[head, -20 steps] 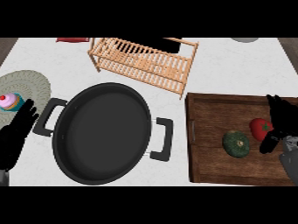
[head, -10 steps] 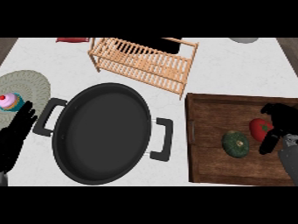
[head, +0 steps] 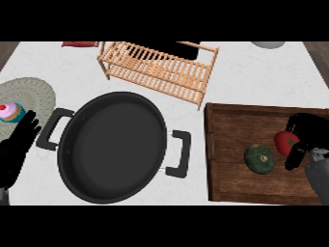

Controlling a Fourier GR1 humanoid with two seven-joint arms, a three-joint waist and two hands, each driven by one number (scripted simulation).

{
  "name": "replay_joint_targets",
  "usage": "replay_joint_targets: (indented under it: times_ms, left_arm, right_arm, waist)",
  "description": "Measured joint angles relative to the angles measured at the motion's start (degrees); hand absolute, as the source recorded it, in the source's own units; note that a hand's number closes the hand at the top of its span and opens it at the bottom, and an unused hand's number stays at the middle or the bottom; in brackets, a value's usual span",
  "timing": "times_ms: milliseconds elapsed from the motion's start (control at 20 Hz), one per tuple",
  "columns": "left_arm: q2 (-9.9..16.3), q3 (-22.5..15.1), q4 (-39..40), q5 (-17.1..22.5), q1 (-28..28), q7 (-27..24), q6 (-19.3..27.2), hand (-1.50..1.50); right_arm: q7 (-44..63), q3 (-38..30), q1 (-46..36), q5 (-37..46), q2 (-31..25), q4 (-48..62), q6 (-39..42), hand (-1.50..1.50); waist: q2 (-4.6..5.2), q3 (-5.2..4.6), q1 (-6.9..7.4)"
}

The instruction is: Pick the tomato from the tray and place it in the tiered shelf

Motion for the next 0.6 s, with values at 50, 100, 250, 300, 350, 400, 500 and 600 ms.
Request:
replay_joint_targets:
  times_ms: [50,100,250,300,350,400,500,600]
  left_arm:
    - [-0.09,0.09,-1.22,0.00,0.58,0.60,0.01,0.00]
    - [-0.37,0.09,-0.46,-0.42,0.34,0.09,-0.05,0.00]
    - [-1.00,-0.06,-1.37,-1.05,1.34,-0.04,-0.08,0.00]
    - [-0.85,0.01,-1.44,-0.97,0.98,0.37,-0.19,0.00]
    - [-0.90,-0.31,-1.52,-1.23,0.72,0.48,-0.19,0.00]
    - [-0.94,-0.60,-1.56,-1.36,0.36,0.63,-0.29,0.00]
    - [-1.20,-1.63,-1.41,-1.62,-0.48,0.57,-0.96,0.00]
    - [-1.25,-2.28,-1.35,-1.86,-1.52,0.80,-1.33,0.00]
  right_arm:
    - [-0.19,0.06,0.04,0.72,0.16,-0.02,-0.82,1.50]
    - [-0.84,-0.09,0.03,1.19,0.06,-0.03,-1.60,1.50]
    - [1.09,0.85,0.54,2.57,1.52,-4.82,-1.55,1.50]
    - [2.71,2.52,-0.30,3.36,4.02,-6.14,-1.66,1.50]
    - [4.63,4.58,-1.63,4.19,7.26,-7.20,-1.67,1.50]
    - [6.56,6.53,-3.55,4.98,10.59,-7.62,-1.48,1.50]
    - [9.95,10.75,-7.43,5.50,16.20,-8.06,-1.82,1.50]
    - [13.95,14.75,-11.74,4.89,19.62,-7.79,-2.27,1.50]
  waist:
    - [0.01,0.03,0.03]
    - [0.06,0.09,0.00]
    - [0.16,0.29,-0.12]
    - [0.18,0.34,0.00]
    - [0.22,0.39,0.43]
    - [0.32,0.42,1.09]
    - [0.66,0.46,3.12]
    - [0.93,0.50,4.86]
